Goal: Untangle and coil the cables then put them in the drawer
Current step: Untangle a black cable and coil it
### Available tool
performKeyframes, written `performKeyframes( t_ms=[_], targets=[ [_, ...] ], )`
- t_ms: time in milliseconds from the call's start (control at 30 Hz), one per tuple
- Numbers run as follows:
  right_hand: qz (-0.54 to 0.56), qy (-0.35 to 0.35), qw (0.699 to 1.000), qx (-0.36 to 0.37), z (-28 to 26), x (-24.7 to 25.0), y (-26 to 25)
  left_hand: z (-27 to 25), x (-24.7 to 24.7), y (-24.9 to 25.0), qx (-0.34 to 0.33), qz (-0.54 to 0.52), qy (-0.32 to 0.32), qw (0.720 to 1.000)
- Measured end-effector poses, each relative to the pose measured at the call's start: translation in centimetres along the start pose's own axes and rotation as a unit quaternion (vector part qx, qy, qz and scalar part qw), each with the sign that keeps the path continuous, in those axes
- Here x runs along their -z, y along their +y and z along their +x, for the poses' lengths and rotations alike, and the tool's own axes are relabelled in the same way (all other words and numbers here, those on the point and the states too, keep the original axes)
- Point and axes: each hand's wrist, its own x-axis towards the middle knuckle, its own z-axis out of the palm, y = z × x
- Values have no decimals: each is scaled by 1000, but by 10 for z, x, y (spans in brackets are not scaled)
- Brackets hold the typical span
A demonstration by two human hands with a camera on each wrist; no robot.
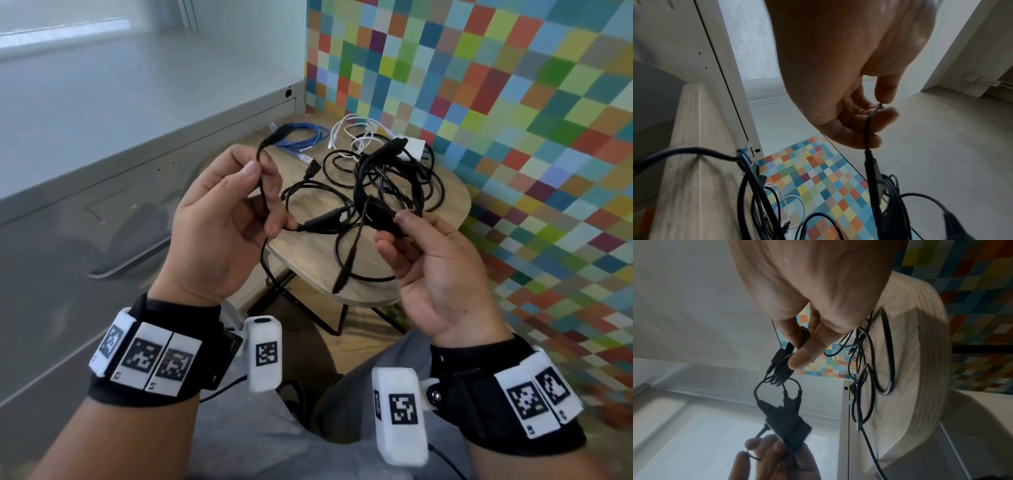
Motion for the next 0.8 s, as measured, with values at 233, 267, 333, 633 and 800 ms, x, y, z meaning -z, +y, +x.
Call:
performKeyframes(
  t_ms=[233, 267, 333, 633, 800],
  targets=[
    [-75, -24, 995, 60, -1, -3, 8, -1, -7, -19, 57, 137, -10, 989],
    [-88, -19, 993, 74, -2, -3, 9, -2, -11, -21, 50, 147, -8, 988],
    [-104, -12, 989, 100, -2, -2, 8, -5, -16, -21, 27, 176, -6, 984],
    [-245, -32, 954, 169, -11, -3, 12, -6, -40, -31, -24, 319, 136, 938],
    [-223, -56, 963, 142, -13, -6, 10, -3, -34, -33, 1, 219, 127, 967]
  ],
)
